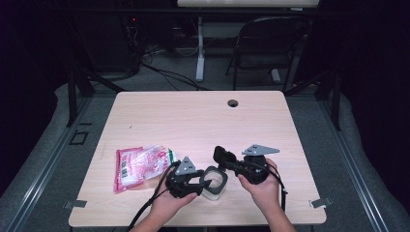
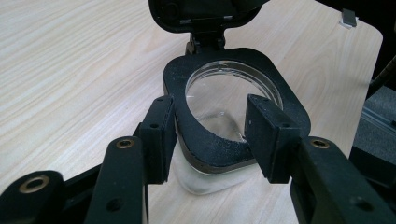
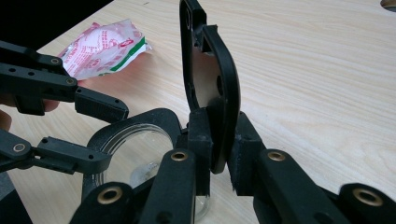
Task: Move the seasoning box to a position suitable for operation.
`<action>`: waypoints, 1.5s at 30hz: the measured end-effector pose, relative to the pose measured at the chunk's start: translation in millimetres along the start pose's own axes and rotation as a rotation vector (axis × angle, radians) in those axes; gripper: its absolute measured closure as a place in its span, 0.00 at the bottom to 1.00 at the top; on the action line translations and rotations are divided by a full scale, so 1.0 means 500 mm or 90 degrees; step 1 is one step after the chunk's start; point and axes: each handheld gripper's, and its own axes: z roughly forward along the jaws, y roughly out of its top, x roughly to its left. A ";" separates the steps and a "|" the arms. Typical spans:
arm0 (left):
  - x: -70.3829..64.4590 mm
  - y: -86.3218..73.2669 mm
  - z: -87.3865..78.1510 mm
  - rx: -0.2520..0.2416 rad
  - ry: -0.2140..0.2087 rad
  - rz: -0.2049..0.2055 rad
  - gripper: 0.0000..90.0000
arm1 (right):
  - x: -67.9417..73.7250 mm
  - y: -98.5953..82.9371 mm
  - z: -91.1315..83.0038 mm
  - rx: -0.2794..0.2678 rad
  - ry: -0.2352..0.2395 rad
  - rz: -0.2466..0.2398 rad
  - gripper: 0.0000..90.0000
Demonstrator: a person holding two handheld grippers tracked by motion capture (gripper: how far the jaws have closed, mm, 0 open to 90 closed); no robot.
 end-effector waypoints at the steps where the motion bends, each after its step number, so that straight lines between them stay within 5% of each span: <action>1: -0.001 -0.001 0.000 -0.002 0.000 -0.002 0.59 | -0.001 0.000 0.000 0.001 0.001 0.000 0.90; 12: -0.006 -0.004 -0.005 -0.009 0.003 -0.004 0.58 | 0.004 -0.006 -0.008 0.045 -0.019 -0.014 0.71; 16: -0.007 -0.006 -0.011 -0.013 -0.005 -0.008 0.58 | 0.006 -0.011 -0.031 0.023 -0.019 -0.006 0.71; 26: -0.011 -0.014 -0.027 -0.019 -0.032 0.011 0.61 | 0.009 -0.038 -0.045 0.037 -0.029 -0.012 0.68; 32: 0.018 -0.029 -0.062 -0.033 0.003 0.017 0.61 | 0.003 -0.055 -0.054 0.014 -0.039 -0.013 0.67; 45: 0.140 -0.090 -0.166 -0.062 0.125 -0.057 0.61 | 0.004 -0.081 -0.053 0.009 -0.043 -0.006 0.65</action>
